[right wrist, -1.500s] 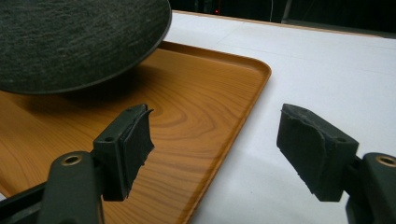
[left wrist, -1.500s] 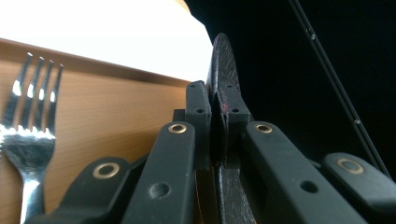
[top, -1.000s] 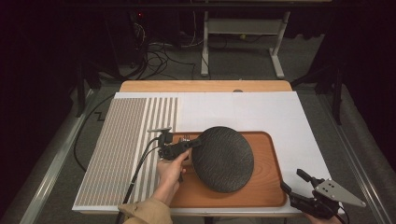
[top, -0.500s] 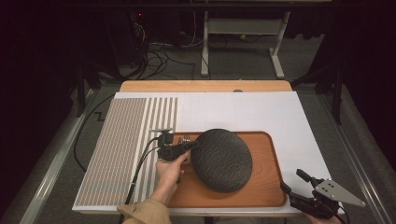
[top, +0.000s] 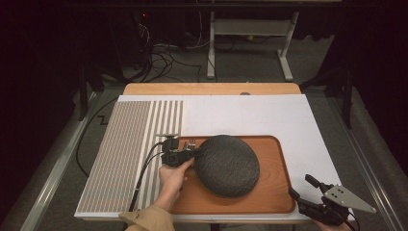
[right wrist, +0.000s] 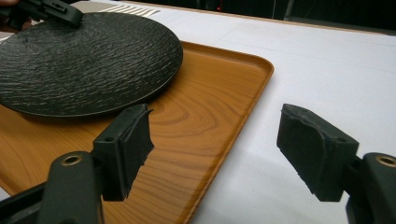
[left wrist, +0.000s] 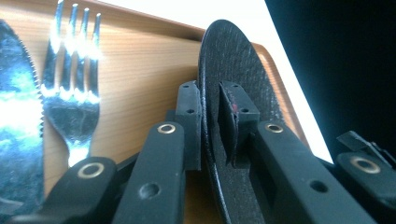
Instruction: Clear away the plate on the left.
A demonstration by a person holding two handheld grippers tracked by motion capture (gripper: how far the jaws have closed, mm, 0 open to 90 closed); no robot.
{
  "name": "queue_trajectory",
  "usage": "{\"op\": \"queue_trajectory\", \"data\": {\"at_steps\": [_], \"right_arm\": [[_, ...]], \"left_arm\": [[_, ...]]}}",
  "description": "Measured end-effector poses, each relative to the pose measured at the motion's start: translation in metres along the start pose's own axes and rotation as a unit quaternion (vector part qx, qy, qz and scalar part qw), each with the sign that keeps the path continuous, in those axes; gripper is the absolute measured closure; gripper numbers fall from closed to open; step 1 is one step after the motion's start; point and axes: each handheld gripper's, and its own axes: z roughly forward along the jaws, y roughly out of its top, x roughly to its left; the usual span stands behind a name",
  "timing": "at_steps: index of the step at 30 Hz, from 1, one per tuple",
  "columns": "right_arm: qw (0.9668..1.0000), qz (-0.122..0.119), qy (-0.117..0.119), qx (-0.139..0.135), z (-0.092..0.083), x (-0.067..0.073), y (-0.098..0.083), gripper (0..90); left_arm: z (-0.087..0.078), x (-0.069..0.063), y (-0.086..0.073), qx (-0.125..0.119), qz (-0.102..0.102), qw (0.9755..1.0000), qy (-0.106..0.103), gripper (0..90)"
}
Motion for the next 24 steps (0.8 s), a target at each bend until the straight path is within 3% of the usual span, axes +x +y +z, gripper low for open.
{"op": "queue_trajectory", "data": {"at_steps": [9, 15, 24], "right_arm": [[1.0, 0.0, 0.0, 0.001, 0.0, 0.0, 0.0, 26.6], [1.0, -0.001, 0.001, 0.002, 0.0, 0.0, 0.0, 26.6], [1.0, -0.001, 0.001, 0.001, 0.0, 0.0, 0.0, 26.6]], "left_arm": [[0.001, 0.004, 0.0, 0.017, 0.008, 0.9993, 0.031, 57.1], [0.002, 0.008, -0.002, 0.027, 0.008, 0.9987, 0.043, 54.0], [0.01, 0.012, -0.008, 0.054, 0.021, 0.995, 0.082, 48.9]]}}
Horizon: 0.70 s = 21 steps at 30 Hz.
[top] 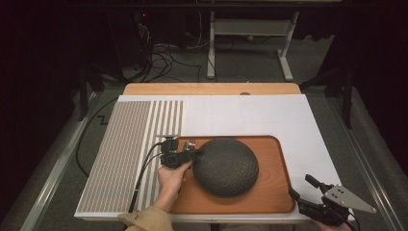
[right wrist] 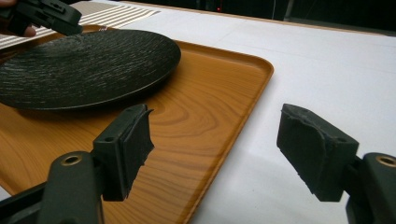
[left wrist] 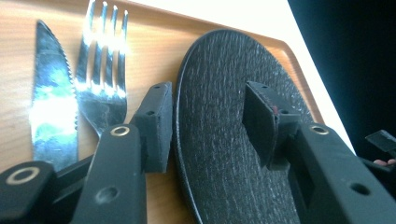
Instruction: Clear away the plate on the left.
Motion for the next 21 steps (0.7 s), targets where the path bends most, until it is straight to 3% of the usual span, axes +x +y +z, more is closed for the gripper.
{"op": "queue_trajectory", "data": {"at_steps": [21], "right_arm": [[1.0, -0.003, 0.0, -0.001, 0.0, 0.001, 0.0, 26.6]], "left_arm": [[-0.024, -0.001, 0.006, -0.054, 0.009, 0.9985, -0.005, 48.8]]}}
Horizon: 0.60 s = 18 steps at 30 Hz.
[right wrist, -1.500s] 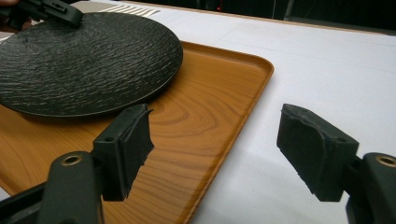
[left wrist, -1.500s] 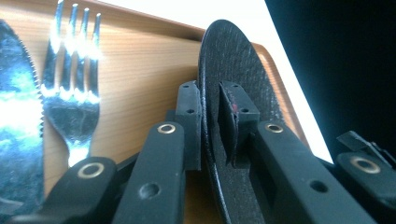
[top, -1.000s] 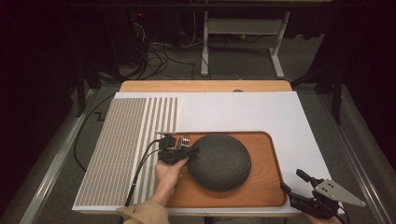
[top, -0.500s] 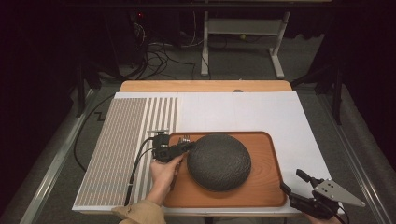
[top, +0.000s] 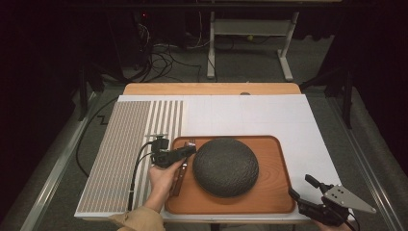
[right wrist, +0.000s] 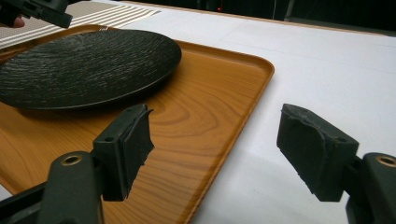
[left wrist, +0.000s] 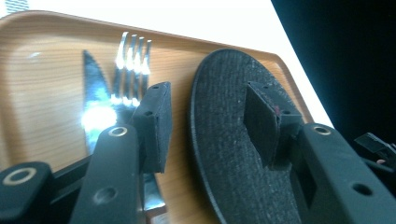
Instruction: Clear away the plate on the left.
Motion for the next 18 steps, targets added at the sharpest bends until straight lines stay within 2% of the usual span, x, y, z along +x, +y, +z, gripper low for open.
{"op": "queue_trajectory", "data": {"at_steps": [10, 15, 16, 18], "right_arm": [[1.0, 0.0, 0.001, 0.0, 0.0, 0.0, 0.0, 26.7], [1.0, 0.0, 0.001, 0.0, 0.0, 0.0, 0.0, 26.6], [1.0, 0.0, 0.001, 0.0, 0.0, 0.0, 0.0, 26.6], [1.0, 0.0, 0.001, 0.0, 0.0, 0.0, 0.0, 26.6]], "left_arm": [[-0.008, 0.005, 0.001, 0.002, 0.008, 0.9999, -0.008, 48.8], [-0.014, 0.013, -0.001, -0.003, -0.003, 0.9999, -0.009, 48.7], [-0.015, 0.015, -0.001, -0.005, -0.005, 0.9999, -0.009, 44.3], [-0.019, 0.018, -0.002, -0.011, -0.009, 0.9998, -0.012, 43.6]]}}
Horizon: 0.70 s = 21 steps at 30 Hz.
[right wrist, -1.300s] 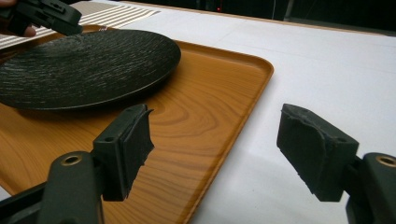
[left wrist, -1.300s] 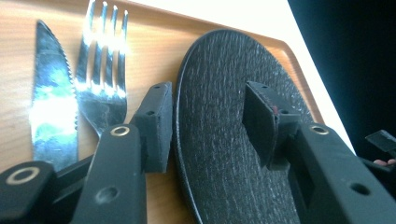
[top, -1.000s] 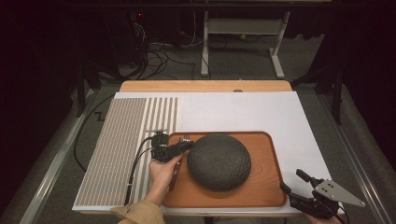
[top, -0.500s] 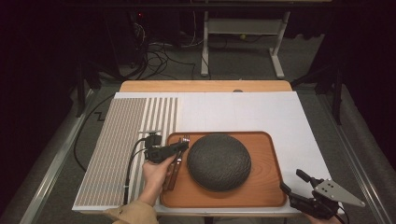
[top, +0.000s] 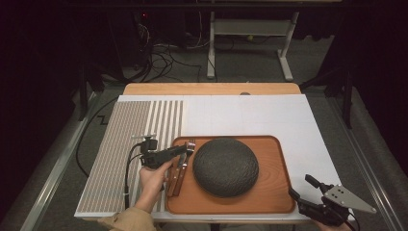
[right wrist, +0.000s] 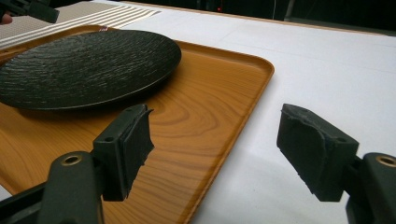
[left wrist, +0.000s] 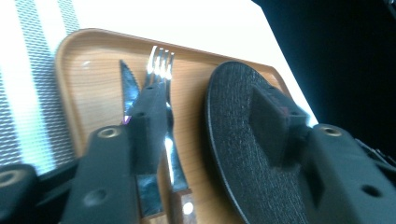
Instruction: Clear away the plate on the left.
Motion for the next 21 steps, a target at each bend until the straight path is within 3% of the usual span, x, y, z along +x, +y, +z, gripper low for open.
{"op": "queue_trajectory", "data": {"at_steps": [8, 21], "right_arm": [[1.0, 0.0, 0.0, 0.0, 0.0, 0.0, 0.0, 26.6], [1.0, 0.0, 0.0, 0.0, 0.0, 0.0, 0.0, 26.6]], "left_arm": [[-0.01, 0.003, 0.0, -0.009, 0.005, 0.9999, -0.01, 42.4], [-0.029, 0.018, -0.001, -0.022, -0.012, 0.9996, -0.014, 38.9]]}}
